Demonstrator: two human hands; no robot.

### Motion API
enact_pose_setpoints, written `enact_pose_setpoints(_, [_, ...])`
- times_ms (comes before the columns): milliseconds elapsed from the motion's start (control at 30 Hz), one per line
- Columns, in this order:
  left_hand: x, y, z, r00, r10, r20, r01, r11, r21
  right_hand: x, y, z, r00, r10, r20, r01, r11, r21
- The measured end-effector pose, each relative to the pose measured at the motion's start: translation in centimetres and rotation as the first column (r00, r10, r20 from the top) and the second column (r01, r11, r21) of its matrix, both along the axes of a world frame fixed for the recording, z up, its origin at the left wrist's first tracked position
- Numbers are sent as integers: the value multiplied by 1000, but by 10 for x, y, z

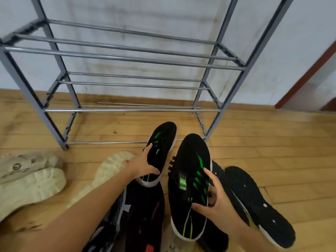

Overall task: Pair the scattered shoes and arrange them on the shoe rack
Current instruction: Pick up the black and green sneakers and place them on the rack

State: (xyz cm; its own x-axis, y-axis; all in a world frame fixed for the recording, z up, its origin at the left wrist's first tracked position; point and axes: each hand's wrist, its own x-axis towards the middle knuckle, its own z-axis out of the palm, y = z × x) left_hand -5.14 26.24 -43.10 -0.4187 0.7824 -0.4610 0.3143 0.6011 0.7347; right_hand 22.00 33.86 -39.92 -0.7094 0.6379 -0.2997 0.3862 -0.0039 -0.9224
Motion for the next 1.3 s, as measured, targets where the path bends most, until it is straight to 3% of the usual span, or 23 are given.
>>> enact_pose_setpoints(167, [-10, -4, -10, 995, -100, -28, 100, 995, -9, -2, 1, 1, 1000, -3, 8, 3, 1000, 12])
enact_pose_setpoints(233, [-4, -13, 4, 995, -99, -29, 101, 993, 59, -3, 1, 6, 1000, -3, 6, 3, 1000, 16])
enact_pose_setpoints(433, [-4, -81, 33, 985, 5, 173, -58, 951, 302, 1, -6, 22, 998, -41, -38, 41, 999, 7])
enact_pose_setpoints(533, [4, -124, 50, 981, 75, 180, -139, 915, 380, 1, -14, 35, 997, -29, -68, 29, 1000, 11])
enact_pose_setpoints(867, [76, -214, 138, 967, 62, 246, -174, 869, 463, 3, -79, 110, 973, 116, -198, -107, 993, 52])
enact_pose_setpoints(1300, [156, -244, 237, 968, 84, 236, -209, 789, 578, 57, -114, 201, 931, 169, -324, -150, 985, 83])
